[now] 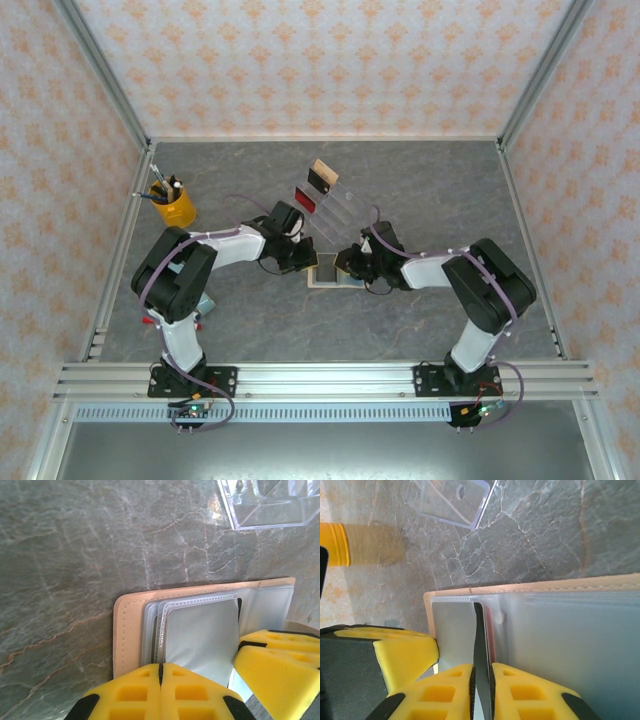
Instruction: Take the credit cards out of the card holder
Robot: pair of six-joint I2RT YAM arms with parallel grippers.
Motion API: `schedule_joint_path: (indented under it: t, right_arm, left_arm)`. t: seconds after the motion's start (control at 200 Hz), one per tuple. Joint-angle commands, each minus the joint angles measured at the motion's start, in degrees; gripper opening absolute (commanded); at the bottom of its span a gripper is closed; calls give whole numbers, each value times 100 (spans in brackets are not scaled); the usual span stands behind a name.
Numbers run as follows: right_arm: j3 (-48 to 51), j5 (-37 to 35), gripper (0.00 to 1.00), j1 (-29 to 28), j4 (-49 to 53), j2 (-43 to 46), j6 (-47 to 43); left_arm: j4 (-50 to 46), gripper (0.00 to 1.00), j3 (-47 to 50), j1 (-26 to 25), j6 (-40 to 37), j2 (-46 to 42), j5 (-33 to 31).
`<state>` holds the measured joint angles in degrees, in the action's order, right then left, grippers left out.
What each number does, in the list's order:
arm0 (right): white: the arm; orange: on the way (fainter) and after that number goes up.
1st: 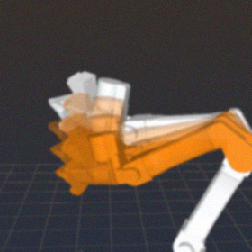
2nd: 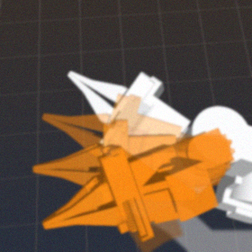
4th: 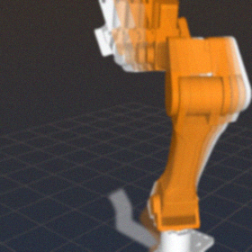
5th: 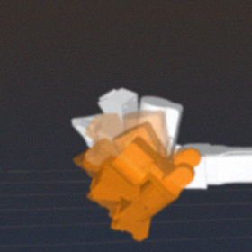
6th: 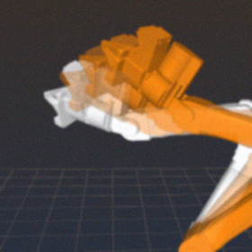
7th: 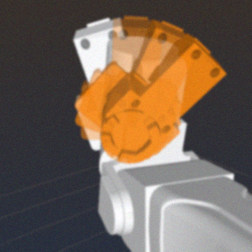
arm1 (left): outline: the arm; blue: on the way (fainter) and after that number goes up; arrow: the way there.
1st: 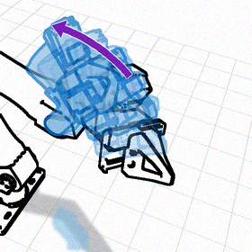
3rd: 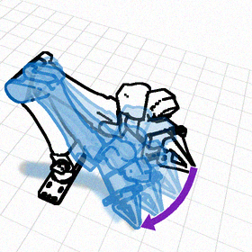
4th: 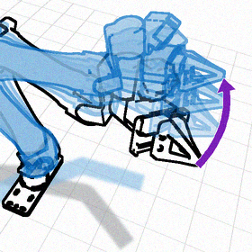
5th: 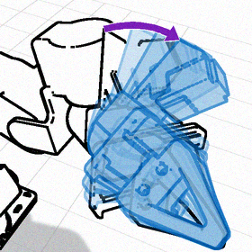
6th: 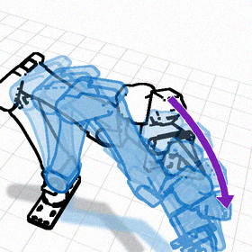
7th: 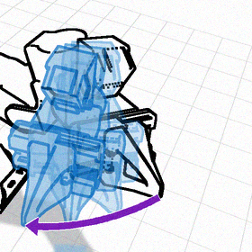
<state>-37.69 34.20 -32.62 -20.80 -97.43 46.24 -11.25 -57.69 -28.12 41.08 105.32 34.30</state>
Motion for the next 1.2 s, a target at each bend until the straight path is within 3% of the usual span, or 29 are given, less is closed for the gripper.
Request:
schedule_joint_path:
  t: [0.0, 0.686, 1.196]
  right_arm:
    - [-44, -314, 18, -78, 269, 187, -239]
    - [-199, 45, 22, -78, 224, -135, -257]
    - [132, 1103, 16, -86, -1692, -127, 300]
  left_arm:
    - [-812, 0, 338, -111, -39, 595, -738]
    - [-846, 0, 330, -102, -32, 666, -789]
    - [-715, 0, 414, -101, -56, 715, -651]
